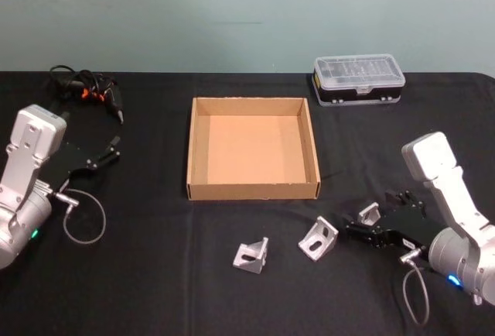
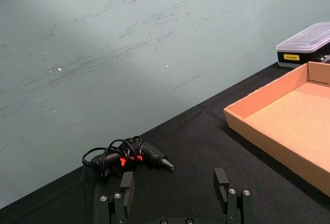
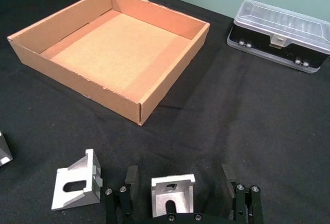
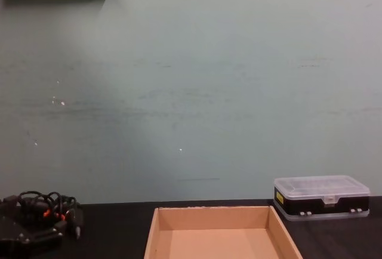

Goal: Use one hand to pick up the angle iron from the table and place it into the box.

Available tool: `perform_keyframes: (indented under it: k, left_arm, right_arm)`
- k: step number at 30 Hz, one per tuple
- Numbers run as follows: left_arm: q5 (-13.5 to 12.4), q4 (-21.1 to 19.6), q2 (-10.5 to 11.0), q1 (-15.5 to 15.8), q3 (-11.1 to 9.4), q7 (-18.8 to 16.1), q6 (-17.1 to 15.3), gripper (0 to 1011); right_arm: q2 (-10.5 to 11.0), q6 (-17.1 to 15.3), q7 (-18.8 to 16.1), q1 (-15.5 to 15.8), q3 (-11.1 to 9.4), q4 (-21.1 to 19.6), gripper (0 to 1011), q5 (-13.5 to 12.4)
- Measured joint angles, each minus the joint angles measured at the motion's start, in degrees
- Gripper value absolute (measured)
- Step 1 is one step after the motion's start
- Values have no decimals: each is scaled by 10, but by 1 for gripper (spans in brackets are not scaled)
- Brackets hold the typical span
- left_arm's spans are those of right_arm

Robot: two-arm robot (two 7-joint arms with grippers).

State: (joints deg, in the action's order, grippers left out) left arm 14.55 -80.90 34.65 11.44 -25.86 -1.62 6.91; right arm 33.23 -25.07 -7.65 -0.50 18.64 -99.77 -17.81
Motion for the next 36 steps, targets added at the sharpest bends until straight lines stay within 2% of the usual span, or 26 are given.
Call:
perform_keyframes:
  k: [11, 14, 25, 28, 32, 36]
  left_arm:
    - [0, 0, 0, 0, 0, 0, 0, 1011]
    - [0, 0, 0, 0, 0, 0, 0, 1011]
    - [0, 0, 0, 0, 0, 0, 0, 1011]
    - [0, 0, 0, 0, 0, 0, 0, 1011]
    - [0, 0, 0, 0, 0, 0, 0, 1011]
    - [0, 0, 0, 0, 0, 0, 0, 1011]
  right_arm:
    - [2, 0, 0, 0, 0, -1, 1004, -1]
    - [2, 0, 0, 0, 0, -1, 965, -1]
    - [3, 0, 0, 0, 1, -2, 681, -1]
    - [3, 0, 0, 0, 1, -2, 554, -1]
    - [3, 1, 0, 0, 1, -2, 478, -1]
    - [3, 1, 0, 0, 1, -2, 478, -1]
